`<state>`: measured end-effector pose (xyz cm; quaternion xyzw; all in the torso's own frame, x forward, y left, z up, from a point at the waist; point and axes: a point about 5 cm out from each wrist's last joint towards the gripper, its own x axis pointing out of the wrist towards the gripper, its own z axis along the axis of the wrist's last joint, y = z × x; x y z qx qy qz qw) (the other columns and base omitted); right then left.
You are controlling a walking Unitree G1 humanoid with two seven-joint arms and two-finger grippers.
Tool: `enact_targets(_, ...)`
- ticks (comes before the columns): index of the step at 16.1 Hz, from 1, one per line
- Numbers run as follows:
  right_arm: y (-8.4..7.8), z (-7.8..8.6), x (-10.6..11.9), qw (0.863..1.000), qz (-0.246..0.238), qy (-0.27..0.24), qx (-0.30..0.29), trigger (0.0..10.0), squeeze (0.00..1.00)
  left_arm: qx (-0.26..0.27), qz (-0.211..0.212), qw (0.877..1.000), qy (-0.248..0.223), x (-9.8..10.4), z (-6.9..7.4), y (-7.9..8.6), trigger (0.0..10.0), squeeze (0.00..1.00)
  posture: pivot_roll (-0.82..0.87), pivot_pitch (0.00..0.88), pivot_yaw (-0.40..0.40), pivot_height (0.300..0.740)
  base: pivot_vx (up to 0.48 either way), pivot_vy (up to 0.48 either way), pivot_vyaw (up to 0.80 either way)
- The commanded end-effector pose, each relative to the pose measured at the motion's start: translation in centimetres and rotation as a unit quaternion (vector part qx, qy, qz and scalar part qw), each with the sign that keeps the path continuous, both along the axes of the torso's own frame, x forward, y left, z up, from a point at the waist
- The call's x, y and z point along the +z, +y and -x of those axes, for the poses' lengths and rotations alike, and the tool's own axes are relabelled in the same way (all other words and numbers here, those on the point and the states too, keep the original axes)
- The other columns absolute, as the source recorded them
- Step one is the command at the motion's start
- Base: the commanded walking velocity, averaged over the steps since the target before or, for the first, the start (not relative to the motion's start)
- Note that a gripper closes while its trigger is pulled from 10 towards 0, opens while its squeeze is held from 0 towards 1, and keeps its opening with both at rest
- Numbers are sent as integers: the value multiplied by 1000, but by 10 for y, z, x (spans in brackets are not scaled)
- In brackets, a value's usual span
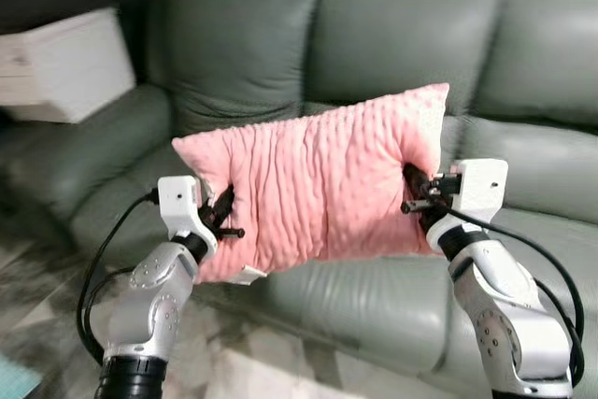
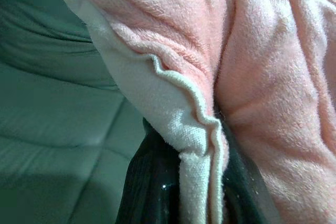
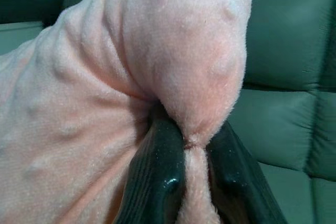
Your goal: Move the pillow to the sofa
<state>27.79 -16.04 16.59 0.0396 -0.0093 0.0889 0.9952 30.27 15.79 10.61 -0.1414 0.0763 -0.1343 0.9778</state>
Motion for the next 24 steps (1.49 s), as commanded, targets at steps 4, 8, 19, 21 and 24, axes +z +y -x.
enact_targets(4,0,1,8,1000,-2,-17,-1,10000,0,-7,0,1000,-10,6,0,-2,10000,0,-221,0,65,740,327,0,0)
enact_targets(8,0,1,8,1000,-2,-17,-1,10000,0,-10,3,1000,-7,5,0,-2,10000,0,-223,0,65,740,325,0,0)
enact_targets(19,2,1,8,1000,-3,-13,-1,10000,0,-13,12,1000,24,-1,2,-9,10000,0,-222,0,66,740,115,0,-430)
enact_targets(21,2,1,8,1000,-3,-13,-1,10000,0,-13,11,1000,25,-1,1,-9,10000,0,-222,0,68,740,0,0,-788)
enact_targets(24,2,1,7,1000,-5,-13,-1,10000,0,-19,9,1000,16,1,0,-7,10000,0,-222,0,69,740,0,0,-750)
